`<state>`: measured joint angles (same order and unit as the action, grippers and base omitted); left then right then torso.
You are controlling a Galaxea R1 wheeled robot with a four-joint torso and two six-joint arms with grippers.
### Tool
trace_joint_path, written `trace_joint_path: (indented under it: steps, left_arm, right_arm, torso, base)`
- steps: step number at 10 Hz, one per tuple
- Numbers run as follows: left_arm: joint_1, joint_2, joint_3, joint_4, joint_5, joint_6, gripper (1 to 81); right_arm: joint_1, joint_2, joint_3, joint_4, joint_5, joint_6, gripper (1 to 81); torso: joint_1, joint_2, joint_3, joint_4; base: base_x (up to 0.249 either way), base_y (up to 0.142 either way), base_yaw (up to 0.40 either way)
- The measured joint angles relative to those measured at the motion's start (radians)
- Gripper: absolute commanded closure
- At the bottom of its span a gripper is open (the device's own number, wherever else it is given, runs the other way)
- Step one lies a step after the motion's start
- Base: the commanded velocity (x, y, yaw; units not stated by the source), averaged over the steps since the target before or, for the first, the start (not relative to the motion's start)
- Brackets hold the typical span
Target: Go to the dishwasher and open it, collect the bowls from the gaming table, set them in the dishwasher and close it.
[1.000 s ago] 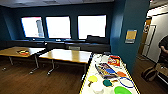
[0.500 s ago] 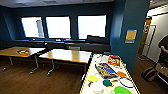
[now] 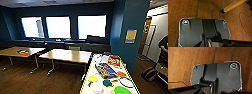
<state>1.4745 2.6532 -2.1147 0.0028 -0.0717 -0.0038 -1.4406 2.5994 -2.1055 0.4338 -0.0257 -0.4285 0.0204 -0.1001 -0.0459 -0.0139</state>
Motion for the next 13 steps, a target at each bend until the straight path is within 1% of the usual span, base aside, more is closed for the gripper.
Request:
trace_joint_path:
  steps: [4, 5, 7, 9, 13]
  left_arm:
    - [0.000, 0.006, -0.003, 0.000, 0.000, 0.000, 1.0]
    - [0.000, 0.005, -0.001, 0.000, 0.000, 0.000, 1.0]
    - [0.000, -0.006, 0.010, 0.000, -0.001, 0.000, 1.0]
    - [-0.001, -0.001, 0.009, 0.000, -0.001, 0.000, 1.0]
    - [0.000, 0.006, 0.009, 0.000, -0.001, 0.000, 1.0]
  right_arm:
    - [0.015, -0.126, 0.231, 0.000, 0.036, 0.002, 1.0]
    - [0.020, -0.170, 0.282, 0.000, 0.047, 0.002, 1.0]
    - [0.026, -0.234, 0.349, 0.003, 0.061, 0.003, 1.0]
    - [0.051, -0.294, 0.448, 0.004, 0.063, 0.003, 1.0]
    - [0.111, -0.466, 0.631, 0.024, 0.084, 0.003, 1.0]
  torso:
    - [0.000, 0.000, 0.000, 0.000]
    - [0.000, 0.000, 0.000, 0.000]
    - [0.000, 0.000, 0.000, 0.000]
    - [0.000, 0.000, 0.000, 0.000]
    - [0.000, 0.000, 0.000, 0.000]
  base:
    - [0.000, 0.000, 0.000]
    - [0.000, 0.000, 0.000]
    - [0.000, 0.000, 0.000]
    - [0.000, 0.000, 0.000]
    - [0.000, 0.000, 0.000]
